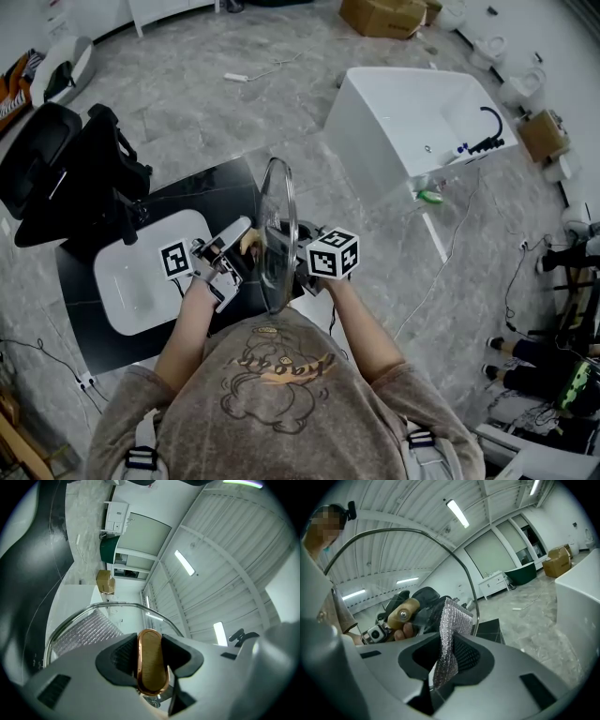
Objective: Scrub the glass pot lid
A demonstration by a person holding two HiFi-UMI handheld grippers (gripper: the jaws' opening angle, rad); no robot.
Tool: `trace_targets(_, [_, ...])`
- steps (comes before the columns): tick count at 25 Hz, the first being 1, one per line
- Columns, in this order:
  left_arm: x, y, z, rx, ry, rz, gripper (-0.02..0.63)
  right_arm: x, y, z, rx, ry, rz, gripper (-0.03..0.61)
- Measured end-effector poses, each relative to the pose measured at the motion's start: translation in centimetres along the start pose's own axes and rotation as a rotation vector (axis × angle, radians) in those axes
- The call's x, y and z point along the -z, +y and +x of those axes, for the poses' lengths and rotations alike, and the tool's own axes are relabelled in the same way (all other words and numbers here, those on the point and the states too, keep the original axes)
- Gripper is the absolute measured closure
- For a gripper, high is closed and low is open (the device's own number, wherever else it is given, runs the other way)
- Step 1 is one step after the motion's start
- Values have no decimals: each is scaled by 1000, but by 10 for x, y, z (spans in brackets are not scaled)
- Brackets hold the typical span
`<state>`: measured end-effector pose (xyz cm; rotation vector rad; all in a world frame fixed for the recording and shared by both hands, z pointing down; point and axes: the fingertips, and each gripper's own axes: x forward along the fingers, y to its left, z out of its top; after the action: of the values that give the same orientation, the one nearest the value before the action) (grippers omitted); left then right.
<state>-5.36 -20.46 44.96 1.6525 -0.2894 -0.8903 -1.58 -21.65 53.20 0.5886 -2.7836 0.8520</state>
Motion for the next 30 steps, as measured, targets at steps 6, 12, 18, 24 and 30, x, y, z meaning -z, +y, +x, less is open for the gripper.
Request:
trace_targets(6, [-6, 8, -6, -31, -21, -1, 436, 25, 24, -4, -73, 41, 46, 488])
trace_targets(12, [-13, 14, -12, -47, -40, 1, 436, 42, 54, -17, -176, 77, 94, 488])
trace_targets(18, [-17, 19, -17, -62, -54, -2, 436, 41, 81, -36, -279, 71, 124, 488])
trace_targets(24, [-20, 24, -23, -71, -60, -14, 436, 20, 105, -55, -365, 30, 115, 488])
trace_targets(30, [-17, 25, -23, -73, -54, -26, 436, -26, 115, -74, -391, -73, 97, 488])
